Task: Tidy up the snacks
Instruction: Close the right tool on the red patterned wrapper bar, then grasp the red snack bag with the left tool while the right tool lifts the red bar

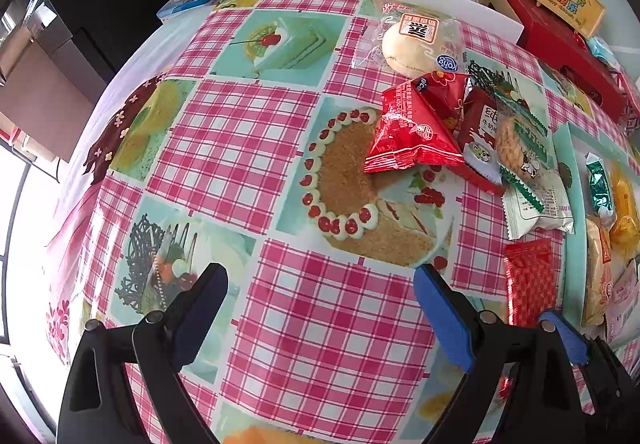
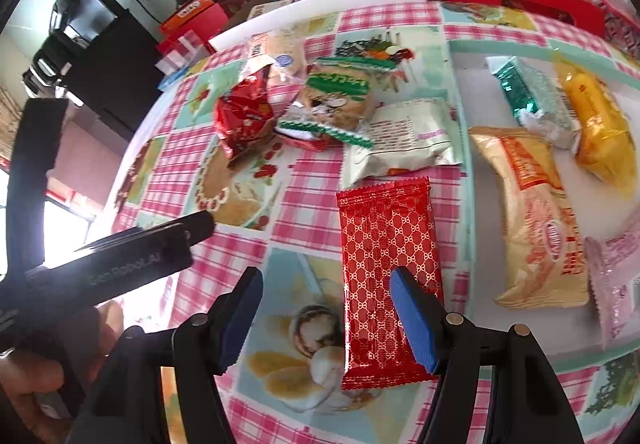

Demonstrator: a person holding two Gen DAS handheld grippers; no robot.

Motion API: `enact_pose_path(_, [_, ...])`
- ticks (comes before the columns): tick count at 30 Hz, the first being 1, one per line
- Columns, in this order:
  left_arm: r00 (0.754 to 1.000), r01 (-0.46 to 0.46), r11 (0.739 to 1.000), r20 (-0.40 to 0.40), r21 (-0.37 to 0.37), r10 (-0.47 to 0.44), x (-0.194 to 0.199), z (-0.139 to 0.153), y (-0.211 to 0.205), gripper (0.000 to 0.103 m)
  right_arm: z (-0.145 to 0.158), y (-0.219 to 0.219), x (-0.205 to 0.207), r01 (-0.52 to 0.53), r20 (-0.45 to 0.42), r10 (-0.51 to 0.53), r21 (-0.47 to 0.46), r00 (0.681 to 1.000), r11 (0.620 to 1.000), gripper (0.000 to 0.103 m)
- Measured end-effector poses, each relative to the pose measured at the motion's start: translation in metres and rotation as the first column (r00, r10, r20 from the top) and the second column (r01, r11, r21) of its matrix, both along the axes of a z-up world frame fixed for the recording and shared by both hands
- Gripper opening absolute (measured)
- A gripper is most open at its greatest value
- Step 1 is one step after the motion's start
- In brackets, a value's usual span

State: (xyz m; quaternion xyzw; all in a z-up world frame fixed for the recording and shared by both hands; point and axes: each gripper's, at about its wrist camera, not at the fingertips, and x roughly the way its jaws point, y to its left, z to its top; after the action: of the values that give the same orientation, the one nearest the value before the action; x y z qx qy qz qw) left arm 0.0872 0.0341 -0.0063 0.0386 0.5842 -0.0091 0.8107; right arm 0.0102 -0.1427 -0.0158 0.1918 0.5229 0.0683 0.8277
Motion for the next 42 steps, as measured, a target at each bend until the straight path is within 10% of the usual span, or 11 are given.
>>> enact_pose_path(28, [0.999, -0.041, 0.999, 0.004, -0.015, 0.041, 0.002, 0.000, 0.002, 0.094, -0.012, 0.015, 0.008, -0.019, -0.054, 0.003, -0.300, 0.999, 0.954, 0.055])
enact_pose_path(42, [0.998, -0.059, 0.998, 0.009, -0.023, 0.059, 0.003, 0.001, 0.002, 0.094, -0.009, 0.015, 0.008, -0.016, -0.025, 0.009, -0.305, 1.000, 0.952, 0.047])
